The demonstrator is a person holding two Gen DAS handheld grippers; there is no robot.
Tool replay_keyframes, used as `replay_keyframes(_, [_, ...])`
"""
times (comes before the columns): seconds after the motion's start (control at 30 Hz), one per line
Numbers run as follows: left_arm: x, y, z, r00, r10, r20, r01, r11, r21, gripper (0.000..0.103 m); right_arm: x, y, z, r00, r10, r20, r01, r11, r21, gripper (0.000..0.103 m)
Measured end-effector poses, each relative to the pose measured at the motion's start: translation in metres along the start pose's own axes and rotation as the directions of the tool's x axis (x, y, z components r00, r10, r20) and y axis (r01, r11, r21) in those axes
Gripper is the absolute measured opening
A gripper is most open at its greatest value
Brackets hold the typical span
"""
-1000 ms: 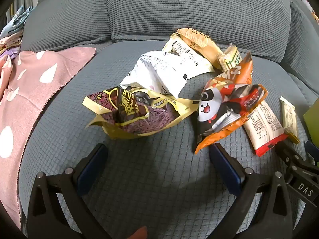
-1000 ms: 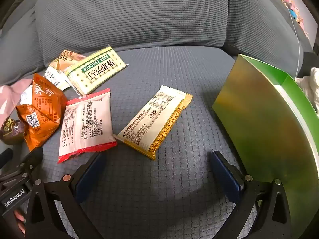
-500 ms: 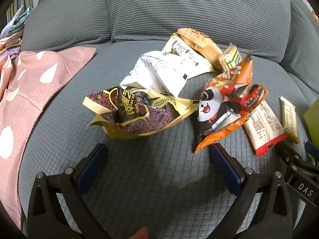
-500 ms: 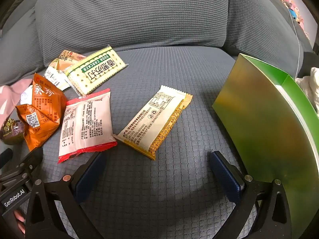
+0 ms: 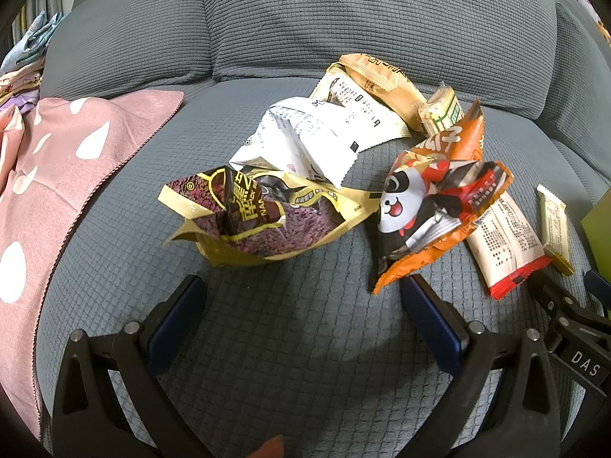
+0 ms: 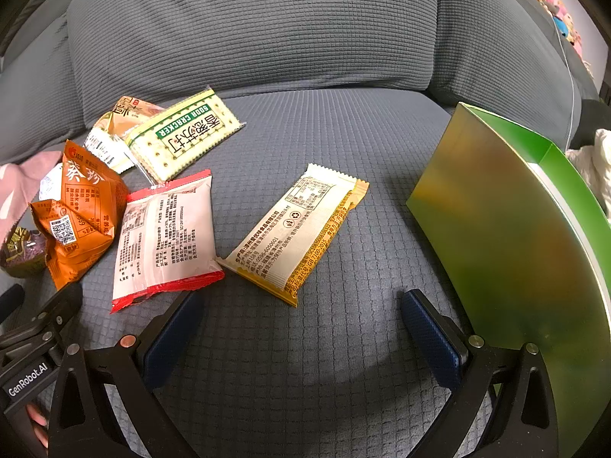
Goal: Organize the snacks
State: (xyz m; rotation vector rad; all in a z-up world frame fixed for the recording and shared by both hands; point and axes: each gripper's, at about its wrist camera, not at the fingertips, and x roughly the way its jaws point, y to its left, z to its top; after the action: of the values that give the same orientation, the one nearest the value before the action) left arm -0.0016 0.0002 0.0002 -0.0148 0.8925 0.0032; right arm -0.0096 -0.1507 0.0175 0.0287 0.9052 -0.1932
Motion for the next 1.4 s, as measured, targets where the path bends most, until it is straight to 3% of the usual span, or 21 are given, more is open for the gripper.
replay_keyframes(0.7, [0.001,0.001,0.001,1.0,-0.003,-0.005,0.003,1.0,-0.003,0.103,0.0,0.0,0.0,1.0,0.0,0.0,0.0,1.0,0.0,0.103])
replay_keyframes(1.03, [-0.005,0.005,0.0,0.999,0.0,-0.048,0.0,1.0,0.0,0.103,0.0,0.002,0.0,1.0,-0.012,-0.003,0.012,1.0,-0.011,0.103])
replay_keyframes(1.17, [-0.011,0.014,0.003,0.993,-0.038,-0.112,0.036,0.999,-0.02,0.103,0.003,-0.003,0.006,0.999,-0.005,-0.045,0.005,1.0,-0.002,0.103])
replay_keyframes(1.27, [-0.018,0.028,0.005,0.988,-0.097,-0.12,0.087,0.992,-0.086,0.103,-0.008,-0.001,0.011,0.997,-0.001,-0.072,-0.001,1.0,-0.032,0.102])
replay_keyframes(1.4, [-0.031,0.044,0.011,0.984,-0.146,-0.099,0.131,0.982,-0.139,0.103,-0.05,-0.006,0.025,0.996,0.088,-0.035,-0.088,0.996,-0.002,0.102])
